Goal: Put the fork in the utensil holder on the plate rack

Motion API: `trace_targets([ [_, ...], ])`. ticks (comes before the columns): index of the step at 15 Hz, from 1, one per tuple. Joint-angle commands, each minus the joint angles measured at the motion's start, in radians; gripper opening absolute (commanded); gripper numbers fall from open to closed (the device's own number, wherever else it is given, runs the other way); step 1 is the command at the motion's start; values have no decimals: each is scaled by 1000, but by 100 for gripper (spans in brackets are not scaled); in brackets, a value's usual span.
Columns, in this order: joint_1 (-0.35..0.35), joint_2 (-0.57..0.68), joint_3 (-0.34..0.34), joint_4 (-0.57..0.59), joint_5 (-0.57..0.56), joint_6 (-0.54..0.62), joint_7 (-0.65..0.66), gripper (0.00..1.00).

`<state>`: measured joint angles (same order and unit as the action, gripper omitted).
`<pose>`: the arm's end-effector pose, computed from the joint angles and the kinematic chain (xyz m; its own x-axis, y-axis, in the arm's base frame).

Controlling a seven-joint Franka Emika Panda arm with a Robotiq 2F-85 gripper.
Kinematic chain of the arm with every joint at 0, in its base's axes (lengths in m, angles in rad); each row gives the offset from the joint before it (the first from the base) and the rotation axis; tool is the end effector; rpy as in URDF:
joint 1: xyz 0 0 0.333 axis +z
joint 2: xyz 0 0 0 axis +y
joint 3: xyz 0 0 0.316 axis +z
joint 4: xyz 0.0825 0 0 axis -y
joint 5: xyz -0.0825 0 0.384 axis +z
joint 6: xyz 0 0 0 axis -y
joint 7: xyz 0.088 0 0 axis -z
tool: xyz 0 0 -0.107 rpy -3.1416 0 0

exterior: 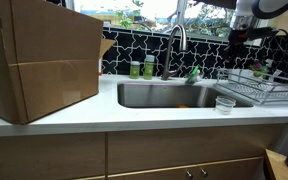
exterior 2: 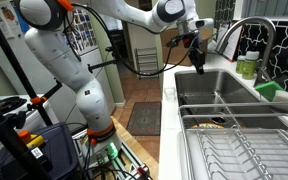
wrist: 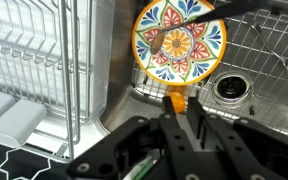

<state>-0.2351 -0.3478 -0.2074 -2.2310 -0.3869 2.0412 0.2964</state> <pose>0.4100 -0.2262 0.5256 0.8307 -0.5156 0.2101 -0.5551 -0.7959 0.2415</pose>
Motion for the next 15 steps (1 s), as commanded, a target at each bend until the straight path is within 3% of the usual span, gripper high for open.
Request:
trace_targets([
  [1, -26, -22, 28, -19, 11, -6, 31, 6],
  [4, -25, 8, 28, -26, 30, -15, 19, 6],
  [5, -27, 19, 28, -32, 35, -14, 25, 48],
  [6, -26, 31, 24, -38, 47, -14, 20, 48],
  [9, -31, 80, 24, -53, 82, 3, 72, 70],
  [13, -44, 198, 23, -52, 134, 98, 294, 99],
  [14, -37, 230, 19, -48, 177, 105, 320, 100],
  [15, -34, 169, 24, -52, 124, 68, 260, 100],
])
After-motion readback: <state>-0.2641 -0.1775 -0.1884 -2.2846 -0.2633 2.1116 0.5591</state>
